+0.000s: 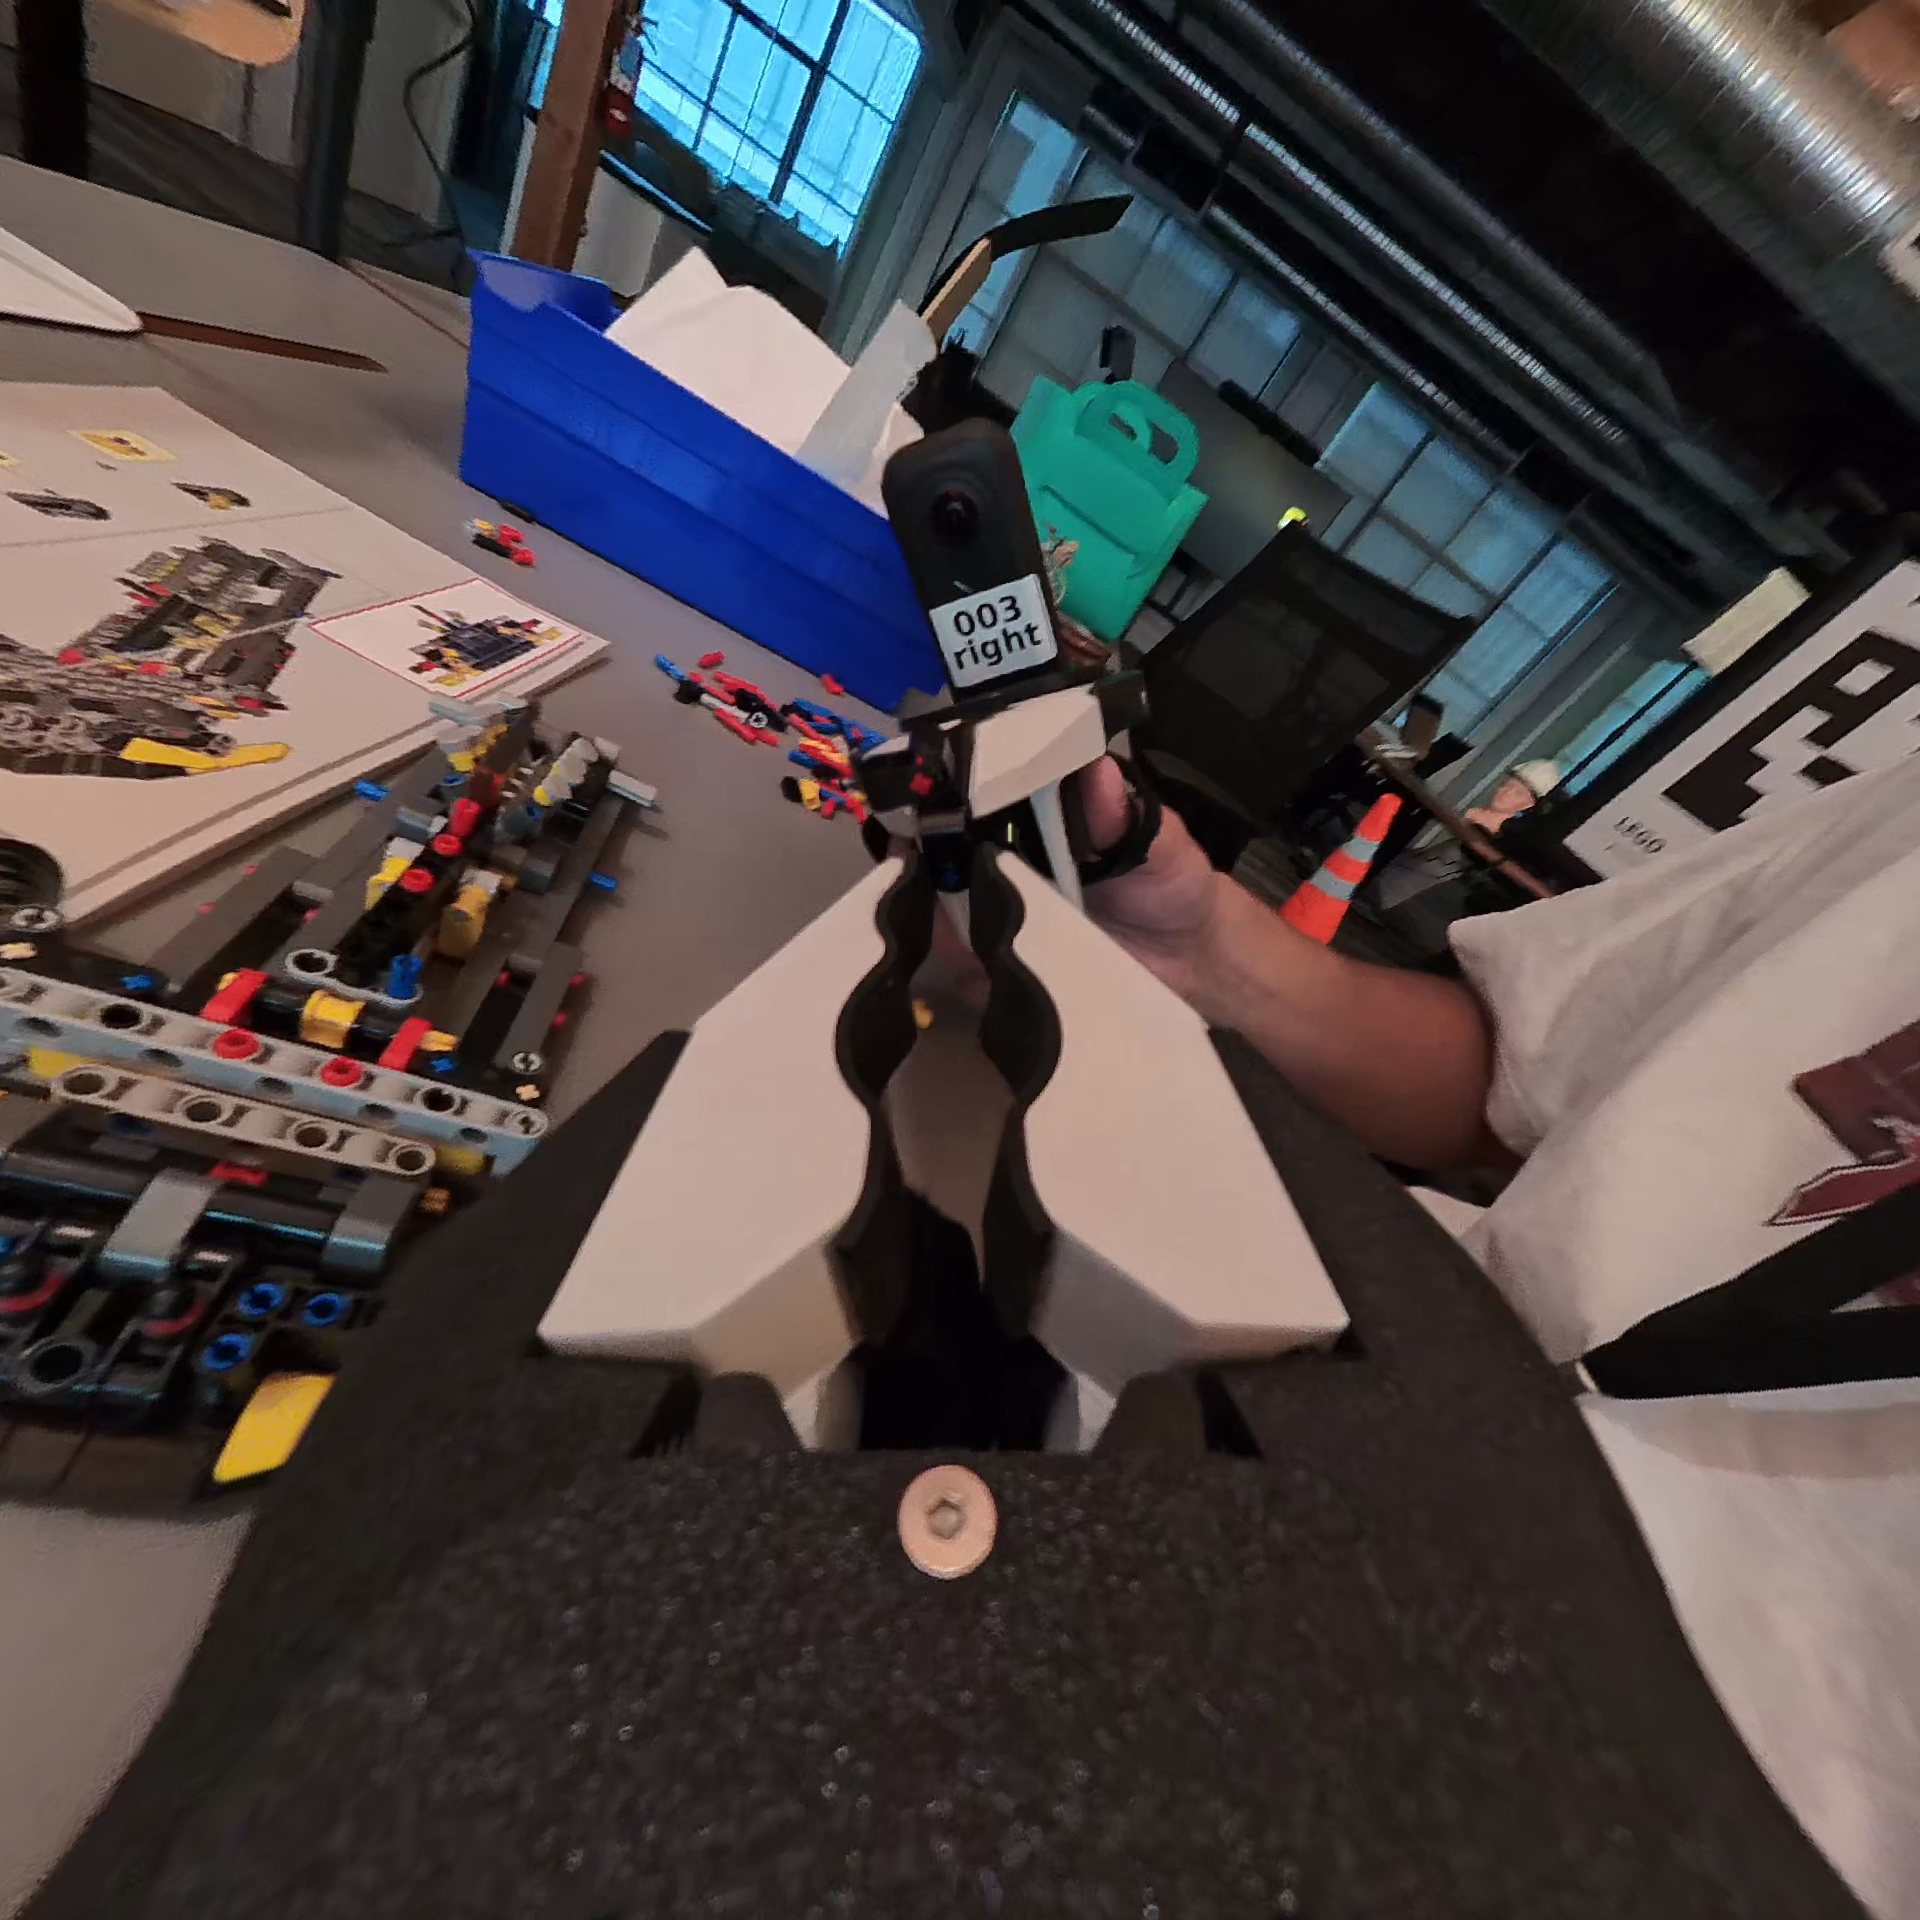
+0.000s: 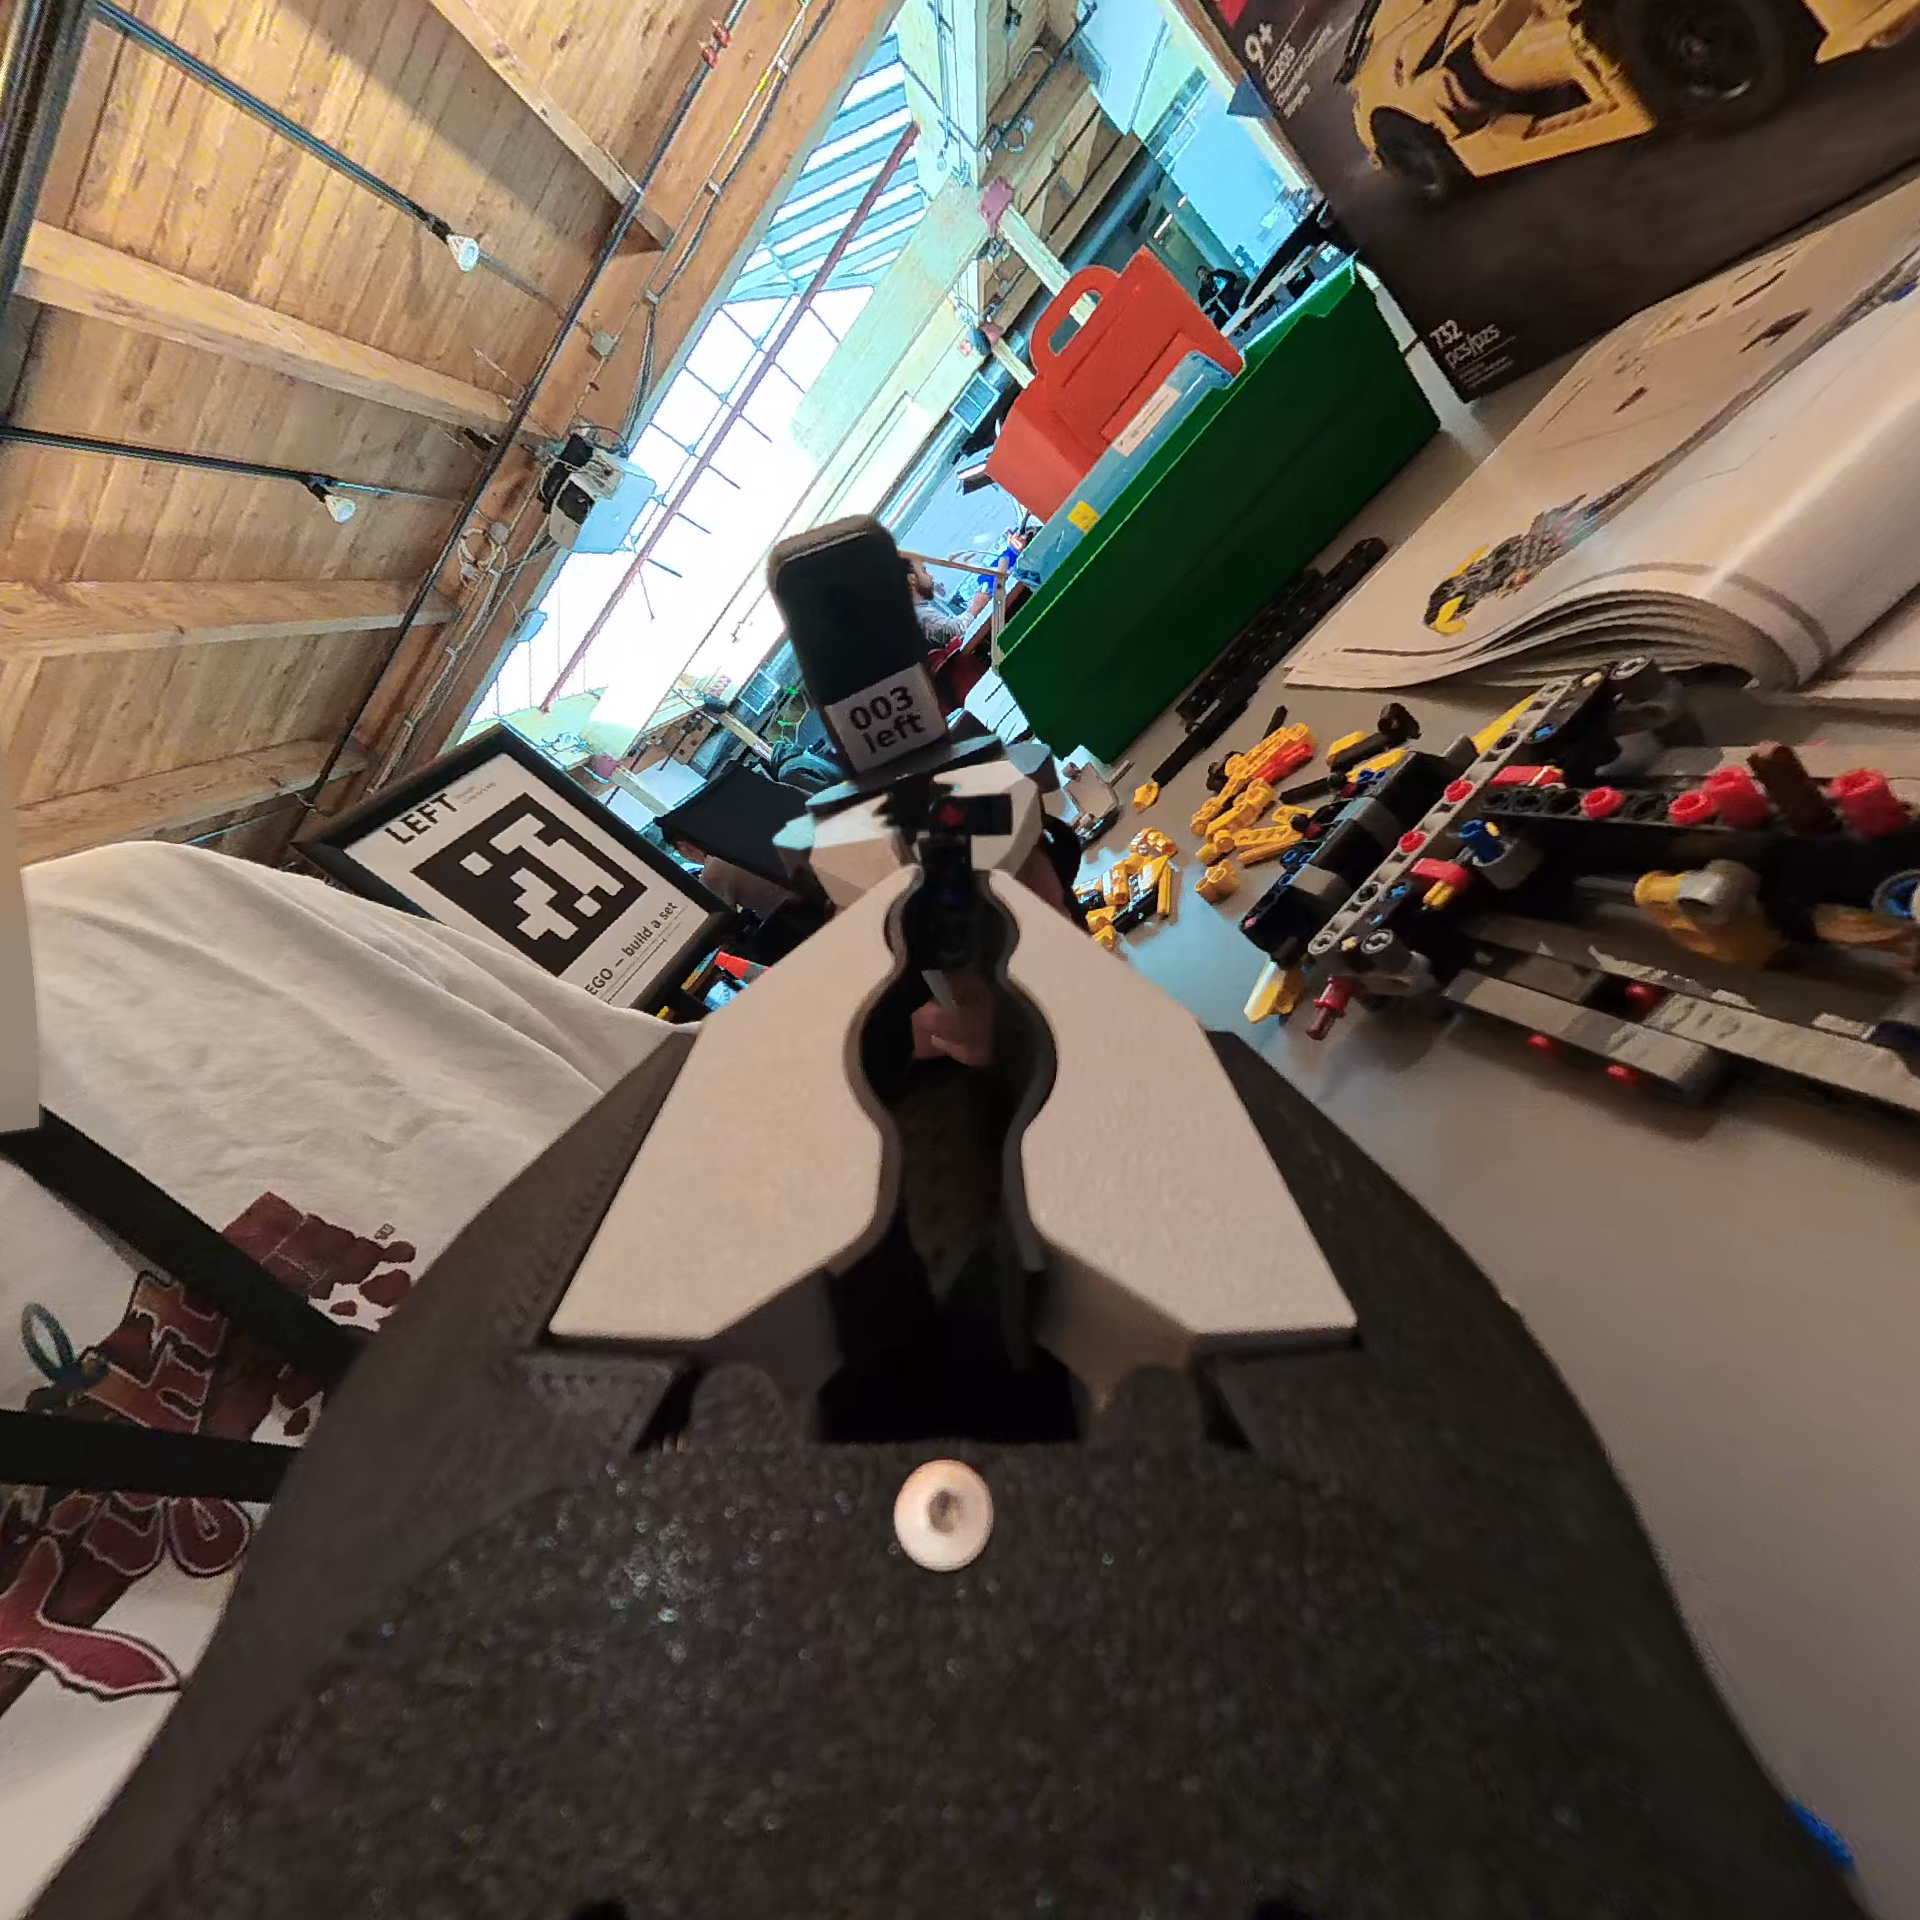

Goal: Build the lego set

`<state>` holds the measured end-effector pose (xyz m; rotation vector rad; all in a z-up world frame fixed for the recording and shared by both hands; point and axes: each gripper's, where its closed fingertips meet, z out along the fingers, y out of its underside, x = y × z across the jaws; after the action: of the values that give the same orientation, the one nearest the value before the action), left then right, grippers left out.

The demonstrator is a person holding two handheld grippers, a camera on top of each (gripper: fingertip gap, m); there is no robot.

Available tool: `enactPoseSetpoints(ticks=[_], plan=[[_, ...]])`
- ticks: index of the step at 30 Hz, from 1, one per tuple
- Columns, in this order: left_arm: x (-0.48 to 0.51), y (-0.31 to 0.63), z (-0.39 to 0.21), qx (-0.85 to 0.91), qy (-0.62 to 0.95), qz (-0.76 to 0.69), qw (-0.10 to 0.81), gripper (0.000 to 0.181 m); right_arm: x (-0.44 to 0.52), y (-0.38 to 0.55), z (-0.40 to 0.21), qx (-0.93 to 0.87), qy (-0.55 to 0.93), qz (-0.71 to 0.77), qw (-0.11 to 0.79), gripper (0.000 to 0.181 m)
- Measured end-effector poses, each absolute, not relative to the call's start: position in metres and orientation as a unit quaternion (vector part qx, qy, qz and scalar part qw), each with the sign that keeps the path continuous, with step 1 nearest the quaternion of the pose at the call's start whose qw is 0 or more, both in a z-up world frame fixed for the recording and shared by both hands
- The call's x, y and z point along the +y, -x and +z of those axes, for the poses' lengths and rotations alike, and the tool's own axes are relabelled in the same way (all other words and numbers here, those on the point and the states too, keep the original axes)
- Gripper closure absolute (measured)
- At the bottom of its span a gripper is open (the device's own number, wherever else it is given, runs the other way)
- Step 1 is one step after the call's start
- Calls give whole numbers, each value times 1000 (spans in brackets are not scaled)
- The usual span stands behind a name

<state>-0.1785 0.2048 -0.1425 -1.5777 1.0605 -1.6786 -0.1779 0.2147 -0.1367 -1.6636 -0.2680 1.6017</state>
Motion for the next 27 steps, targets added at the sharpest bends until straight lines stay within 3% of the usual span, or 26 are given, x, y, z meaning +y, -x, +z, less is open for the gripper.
enactPoseSetpoints(ticks=[27], plan=[[195,182,-147,416,588,-647,249,176,205,186,-142,-174,660,596,423,175]])
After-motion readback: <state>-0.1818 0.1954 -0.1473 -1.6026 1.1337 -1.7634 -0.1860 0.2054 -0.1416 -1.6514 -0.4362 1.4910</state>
